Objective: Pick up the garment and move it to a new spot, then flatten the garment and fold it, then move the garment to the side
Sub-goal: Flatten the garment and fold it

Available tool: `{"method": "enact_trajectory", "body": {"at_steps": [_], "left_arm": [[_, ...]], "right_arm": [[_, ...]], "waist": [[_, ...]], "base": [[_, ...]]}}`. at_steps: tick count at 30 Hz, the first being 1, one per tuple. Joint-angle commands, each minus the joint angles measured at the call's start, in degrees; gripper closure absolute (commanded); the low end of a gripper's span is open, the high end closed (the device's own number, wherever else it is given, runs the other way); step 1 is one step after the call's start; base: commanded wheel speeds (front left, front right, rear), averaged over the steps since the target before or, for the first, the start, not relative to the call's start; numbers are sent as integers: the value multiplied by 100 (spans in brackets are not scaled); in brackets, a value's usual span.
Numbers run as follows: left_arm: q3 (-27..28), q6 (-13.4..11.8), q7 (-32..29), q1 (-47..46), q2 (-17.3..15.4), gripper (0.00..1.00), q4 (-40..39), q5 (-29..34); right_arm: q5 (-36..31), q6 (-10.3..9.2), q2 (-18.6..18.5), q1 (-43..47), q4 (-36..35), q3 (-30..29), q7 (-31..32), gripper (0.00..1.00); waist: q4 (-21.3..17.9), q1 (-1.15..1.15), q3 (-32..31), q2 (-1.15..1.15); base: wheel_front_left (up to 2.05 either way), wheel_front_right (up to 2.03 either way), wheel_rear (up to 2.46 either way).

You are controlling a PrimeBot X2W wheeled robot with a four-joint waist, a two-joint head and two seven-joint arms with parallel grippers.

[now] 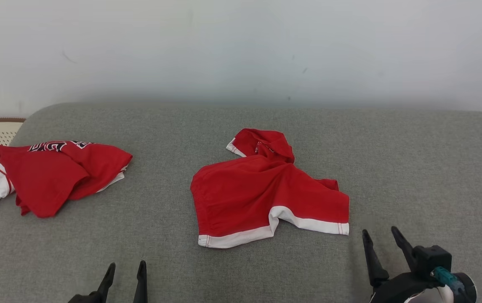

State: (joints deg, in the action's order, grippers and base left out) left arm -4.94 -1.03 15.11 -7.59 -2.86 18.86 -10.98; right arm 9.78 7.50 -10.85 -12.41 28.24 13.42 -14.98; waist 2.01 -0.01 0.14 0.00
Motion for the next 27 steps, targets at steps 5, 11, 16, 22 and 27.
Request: {"method": "enact_trajectory", "body": {"at_steps": [5,11,16,22,27], "left_arm": [[22,29,5,122,-5,0,-15,84],[-42,56,5,55,-6,0,-41,98],[-111,53,5,-39,-5,0,-27,135],[-191,64,5,-82,-6,0,-55,142],[-321,132,5,-244,-7,0,-65,164]], "right_arm": [[-67,-2,36,151,32,92,-28,0],[16,-2,74,26,121,199,-28,0],[27,-2,81,-70,193,185,-28,0],[42,-2,96,-142,264,225,-28,0],[143,-2,96,-322,422,252,-28,0]], "waist": [[-14,1,41,0],[8,1,184,0],[69,1,271,0],[98,1,379,0],[107,1,529,0]], "base": [[0,0,0],[0,0,0],[0,0,0],[0,0,0],[0,0,0]]}}
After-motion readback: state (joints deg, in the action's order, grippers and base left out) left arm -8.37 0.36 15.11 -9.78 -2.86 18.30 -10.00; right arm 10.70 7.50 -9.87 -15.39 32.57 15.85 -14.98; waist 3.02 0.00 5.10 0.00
